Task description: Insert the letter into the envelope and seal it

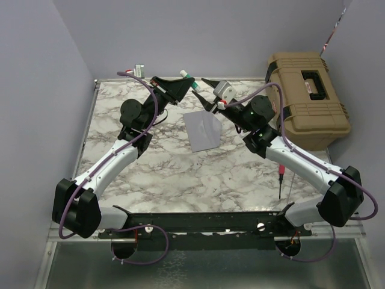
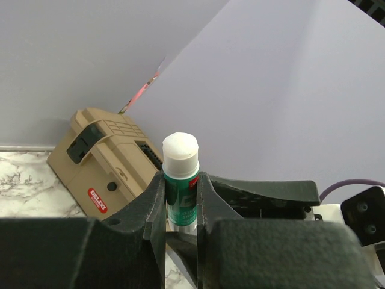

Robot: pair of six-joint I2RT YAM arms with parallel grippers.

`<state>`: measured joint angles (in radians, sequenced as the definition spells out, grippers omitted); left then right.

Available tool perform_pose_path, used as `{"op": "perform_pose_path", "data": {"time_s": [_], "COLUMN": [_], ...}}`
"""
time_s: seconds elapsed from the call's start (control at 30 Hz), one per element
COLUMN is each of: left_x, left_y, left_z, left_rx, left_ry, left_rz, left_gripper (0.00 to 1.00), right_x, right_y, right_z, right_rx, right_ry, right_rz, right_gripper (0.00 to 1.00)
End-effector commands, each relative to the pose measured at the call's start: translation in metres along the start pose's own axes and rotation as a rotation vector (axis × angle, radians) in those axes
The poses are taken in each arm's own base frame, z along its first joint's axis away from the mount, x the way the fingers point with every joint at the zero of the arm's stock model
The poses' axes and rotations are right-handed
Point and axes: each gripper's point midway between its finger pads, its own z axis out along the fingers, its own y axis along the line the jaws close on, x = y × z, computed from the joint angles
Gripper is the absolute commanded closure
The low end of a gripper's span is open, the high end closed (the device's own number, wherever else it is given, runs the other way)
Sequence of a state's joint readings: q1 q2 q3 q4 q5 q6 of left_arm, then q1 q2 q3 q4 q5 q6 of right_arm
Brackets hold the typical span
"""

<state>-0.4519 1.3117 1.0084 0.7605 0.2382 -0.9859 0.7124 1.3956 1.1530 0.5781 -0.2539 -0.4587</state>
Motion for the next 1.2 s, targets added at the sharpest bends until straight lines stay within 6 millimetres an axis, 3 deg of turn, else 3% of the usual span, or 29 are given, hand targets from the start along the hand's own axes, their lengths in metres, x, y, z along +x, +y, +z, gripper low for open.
{"op": "perform_pose_path", "data": {"time_s": [0.0,0.17,0.3,0.33,0.6,0.87,0.97,1.17], "left_x": [-0.007,-0.006,-0.007,-0.007,-0.012,-0.007,-0.007,-0.008], "left_y": [-0.008,-0.007,-0.009,-0.010,-0.015,-0.029,-0.032,-0.050], "left_z": [0.001,0.002,0.003,0.003,-0.001,-0.001,-0.003,-0.008], "left_rx": [0.015,0.016,0.023,0.024,0.042,0.104,0.122,0.202], "left_ry": [-0.017,-0.013,-0.011,-0.012,-0.025,0.022,0.029,0.042], "left_rz": [0.010,0.010,0.019,0.023,0.107,0.138,0.150,0.155], "left_gripper": [1.00,1.00,1.00,1.00,1.00,1.00,1.00,1.00], "right_x": [0.010,0.005,0.004,0.003,-0.015,-0.028,-0.039,-0.036], "right_y": [0.003,0.006,0.006,0.005,-0.001,0.011,0.012,-0.007], "right_z": [0.001,0.005,0.009,0.010,-0.002,0.001,-0.004,-0.020], "right_rx": [-0.001,-0.014,-0.018,-0.005,0.012,-0.025,-0.083,-0.133], "right_ry": [0.029,0.005,0.013,0.019,0.013,0.091,0.013,-0.130], "right_rz": [-0.086,-0.079,-0.023,0.021,0.459,1.098,1.267,1.628], "right_gripper": [0.53,0.67,0.97,0.99,1.00,1.00,1.00,1.00]}}
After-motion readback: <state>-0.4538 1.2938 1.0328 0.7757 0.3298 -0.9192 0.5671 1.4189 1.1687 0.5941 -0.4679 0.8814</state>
